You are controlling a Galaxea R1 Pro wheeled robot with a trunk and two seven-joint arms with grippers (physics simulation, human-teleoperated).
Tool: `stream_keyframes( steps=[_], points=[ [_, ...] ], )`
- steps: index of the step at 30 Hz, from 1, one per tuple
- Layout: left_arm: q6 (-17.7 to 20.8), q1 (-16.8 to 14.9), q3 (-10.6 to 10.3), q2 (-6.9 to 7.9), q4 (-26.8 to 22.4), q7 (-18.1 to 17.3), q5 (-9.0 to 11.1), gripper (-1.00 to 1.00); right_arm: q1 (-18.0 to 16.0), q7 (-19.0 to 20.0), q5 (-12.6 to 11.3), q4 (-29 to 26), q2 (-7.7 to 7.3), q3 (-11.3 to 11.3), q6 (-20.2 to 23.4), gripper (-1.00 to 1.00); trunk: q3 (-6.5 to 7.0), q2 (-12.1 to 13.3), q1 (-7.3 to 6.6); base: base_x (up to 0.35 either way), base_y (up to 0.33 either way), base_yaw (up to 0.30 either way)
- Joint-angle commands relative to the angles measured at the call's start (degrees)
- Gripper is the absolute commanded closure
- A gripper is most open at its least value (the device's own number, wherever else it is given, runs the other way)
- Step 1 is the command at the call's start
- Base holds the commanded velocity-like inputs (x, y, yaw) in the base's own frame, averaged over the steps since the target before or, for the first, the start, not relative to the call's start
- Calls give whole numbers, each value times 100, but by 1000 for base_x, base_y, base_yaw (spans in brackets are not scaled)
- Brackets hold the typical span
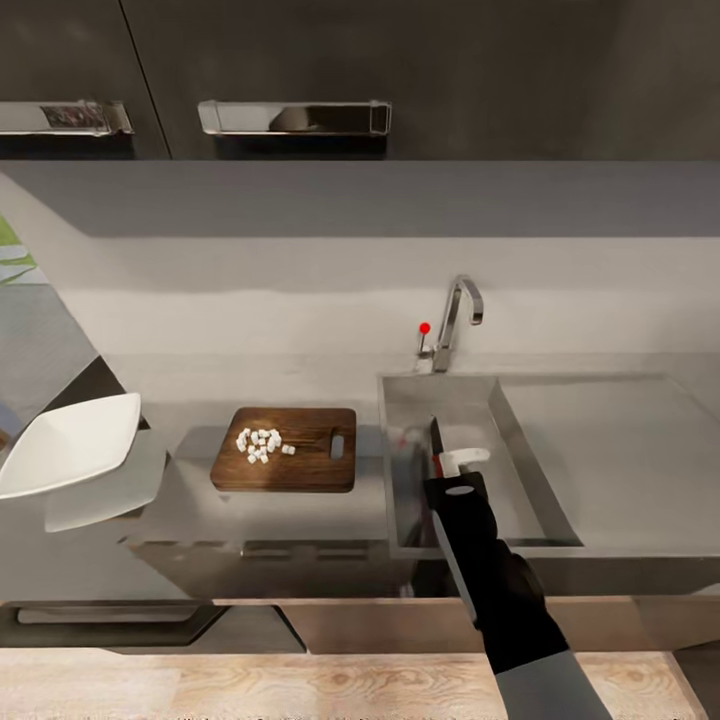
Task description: In the kitchen, take the Vidalia onion out of the sink, dice it on the chopping board with the paring knife, put the diced onion into the bowl on the countertop, then place both the paring knife and the chopping board into the sink.
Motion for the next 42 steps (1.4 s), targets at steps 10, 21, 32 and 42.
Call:
stream_keyframes(
  steps=[10,21,32,42],
  points=[
    [-6,3,7,-3,-4,5,35,-100,-5,-4,25,0,1,-29,34,100,-88,-7,2,0,0,0],
    [-7,3,5,-3,2,5,34,-100,-5,-5,26,0,1,-29,-159,-100,-92,-7,2,0,0,0],
    [-7,3,6,-3,10,5,33,-100,-5,-42,20,-978,1,-14,-115,-100,-92,-7,2,0,0,0],
    [-4,3,13,2,17,5,35,-100,-5,-48,17,-1494,1,5,-56,-100,-92,-7,2,0,62,0]
  ],
)
